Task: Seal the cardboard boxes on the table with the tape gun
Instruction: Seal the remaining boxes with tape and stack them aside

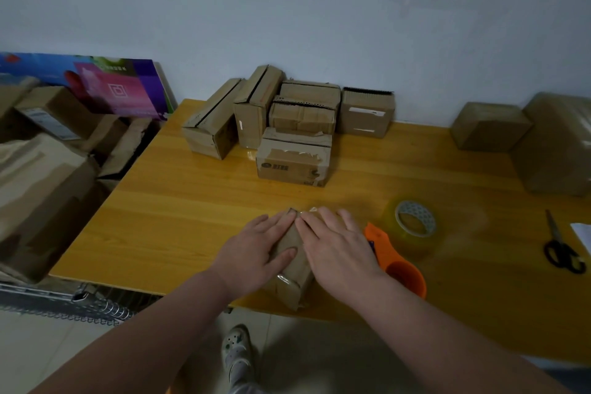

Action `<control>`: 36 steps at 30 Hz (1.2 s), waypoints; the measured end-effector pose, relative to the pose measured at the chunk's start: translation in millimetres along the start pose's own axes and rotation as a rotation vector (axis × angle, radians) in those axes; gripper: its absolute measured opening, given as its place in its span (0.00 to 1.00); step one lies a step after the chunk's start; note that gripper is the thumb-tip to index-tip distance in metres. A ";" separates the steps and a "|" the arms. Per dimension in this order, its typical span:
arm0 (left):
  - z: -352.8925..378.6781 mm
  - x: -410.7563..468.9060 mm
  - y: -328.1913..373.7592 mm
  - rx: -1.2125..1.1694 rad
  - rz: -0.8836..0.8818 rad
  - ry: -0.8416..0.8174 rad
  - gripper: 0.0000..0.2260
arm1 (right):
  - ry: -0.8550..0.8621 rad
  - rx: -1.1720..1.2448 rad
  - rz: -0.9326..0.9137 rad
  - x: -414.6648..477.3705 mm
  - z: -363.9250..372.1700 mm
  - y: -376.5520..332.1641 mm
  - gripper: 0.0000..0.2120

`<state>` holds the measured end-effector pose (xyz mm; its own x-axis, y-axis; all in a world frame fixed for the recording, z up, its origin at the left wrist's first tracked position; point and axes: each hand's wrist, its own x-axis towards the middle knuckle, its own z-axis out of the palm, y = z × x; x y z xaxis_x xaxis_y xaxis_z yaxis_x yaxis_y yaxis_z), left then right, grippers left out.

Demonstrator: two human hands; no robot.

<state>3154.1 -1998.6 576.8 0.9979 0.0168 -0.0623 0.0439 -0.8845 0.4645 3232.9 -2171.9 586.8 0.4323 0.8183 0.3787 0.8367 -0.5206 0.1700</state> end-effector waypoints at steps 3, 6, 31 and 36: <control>-4.1 -1.6 5.6 0.104 -0.028 -0.017 0.37 | -0.011 0.016 0.021 -0.1 -4.0 -1.0 0.20; -8.8 -3.0 11.3 0.220 0.022 -0.022 0.34 | -0.030 0.035 0.059 0.1 -7.0 -2.6 0.21; 16.2 -12.3 13.1 0.285 0.457 0.547 0.16 | -0.427 0.476 0.495 -10.9 -19.0 32.8 0.45; 18.1 -29.3 10.5 0.405 0.458 0.342 0.24 | -0.678 0.526 0.314 -5.4 -14.4 46.4 0.47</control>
<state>3124.5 -2016.9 567.5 0.8736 -0.3123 0.3732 -0.3395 -0.9406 0.0076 3264.5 -2203.9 605.8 0.6317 0.7120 -0.3066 0.6206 -0.7015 -0.3505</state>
